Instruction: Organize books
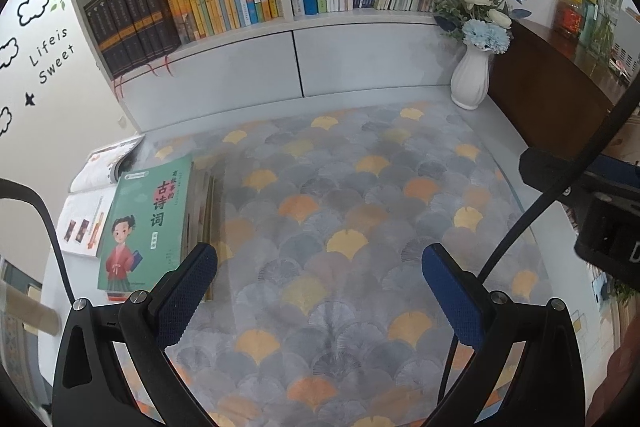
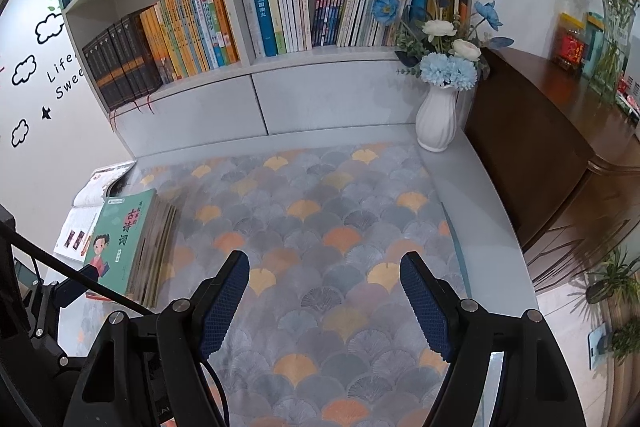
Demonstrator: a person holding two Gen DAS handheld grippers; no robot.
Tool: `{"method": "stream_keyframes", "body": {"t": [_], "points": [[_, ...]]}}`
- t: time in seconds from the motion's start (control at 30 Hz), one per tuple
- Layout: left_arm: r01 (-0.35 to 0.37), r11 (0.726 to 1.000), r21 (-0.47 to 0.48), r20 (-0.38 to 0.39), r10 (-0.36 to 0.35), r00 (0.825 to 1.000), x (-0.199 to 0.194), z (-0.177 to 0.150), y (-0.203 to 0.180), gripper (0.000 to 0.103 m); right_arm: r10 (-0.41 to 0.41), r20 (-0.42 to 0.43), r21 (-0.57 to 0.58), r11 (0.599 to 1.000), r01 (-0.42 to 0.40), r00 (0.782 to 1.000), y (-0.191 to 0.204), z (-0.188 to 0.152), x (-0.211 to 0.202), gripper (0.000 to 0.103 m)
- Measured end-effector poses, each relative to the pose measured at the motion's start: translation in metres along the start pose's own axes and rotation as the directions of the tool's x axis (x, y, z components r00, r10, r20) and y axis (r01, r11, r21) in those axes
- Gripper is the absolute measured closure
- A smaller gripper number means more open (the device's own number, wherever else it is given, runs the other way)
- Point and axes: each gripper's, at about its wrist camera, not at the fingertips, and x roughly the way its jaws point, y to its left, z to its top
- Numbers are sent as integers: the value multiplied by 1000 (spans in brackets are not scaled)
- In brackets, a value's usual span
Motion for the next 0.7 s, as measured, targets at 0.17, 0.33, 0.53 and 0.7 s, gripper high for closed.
{"method": "stream_keyframes", "body": {"t": [0.17, 0.33, 0.53, 0.7], "points": [[-5, 1000, 2, -1, 5, 1000, 1, 1, -2, 1, -1, -5, 3, 1000, 1, 1000, 0, 0, 2, 27], [-6, 1000, -4, -9, 6, 1000, 3, 1, 0, 1, -7, -10, 4, 1000, 7, 1000, -1, -2, 4, 27], [-13, 1000, -12, -20, 13, 1000, 6, -2, -2, 1, -69, -22, -13, 998, 68, 997, -10, -12, 14, 25], [-27, 1000, 11, -44, 28, 999, 15, -8, -9, 1, -61, -71, 22, 998, 63, 996, -21, -22, 28, 25]]}}
